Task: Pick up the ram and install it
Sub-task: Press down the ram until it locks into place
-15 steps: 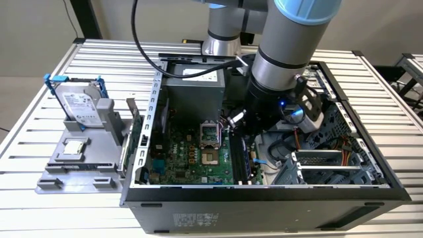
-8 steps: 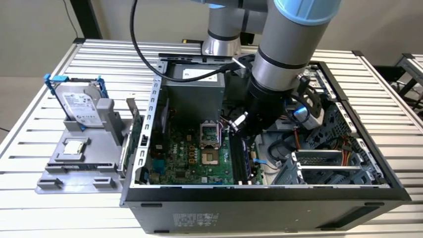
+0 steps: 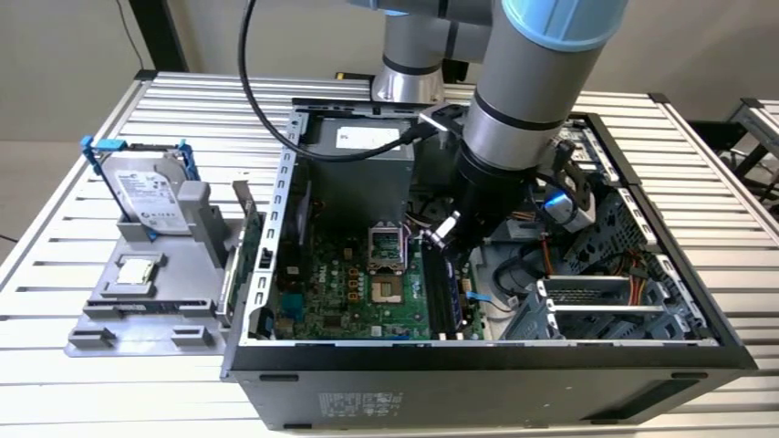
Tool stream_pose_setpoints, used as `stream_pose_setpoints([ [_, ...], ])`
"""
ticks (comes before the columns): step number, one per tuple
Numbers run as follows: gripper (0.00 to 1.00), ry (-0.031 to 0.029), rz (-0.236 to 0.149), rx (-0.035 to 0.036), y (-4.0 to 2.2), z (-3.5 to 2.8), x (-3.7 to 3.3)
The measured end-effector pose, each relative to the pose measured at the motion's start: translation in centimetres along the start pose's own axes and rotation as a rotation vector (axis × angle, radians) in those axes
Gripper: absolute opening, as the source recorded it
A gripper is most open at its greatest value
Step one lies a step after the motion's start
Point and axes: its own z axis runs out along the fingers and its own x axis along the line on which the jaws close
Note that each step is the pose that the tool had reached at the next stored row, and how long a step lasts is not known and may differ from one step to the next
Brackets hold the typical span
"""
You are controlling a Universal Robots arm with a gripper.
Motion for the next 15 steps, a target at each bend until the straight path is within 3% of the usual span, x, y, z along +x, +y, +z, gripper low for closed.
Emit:
stream_pose_setpoints([
  [7,0.00,-0.0062,-0.121,0.0001,0.00,0.05,-0.01],
  [15,0.00,-0.0074,-0.267,0.0046,0.00,0.07,0.00],
])
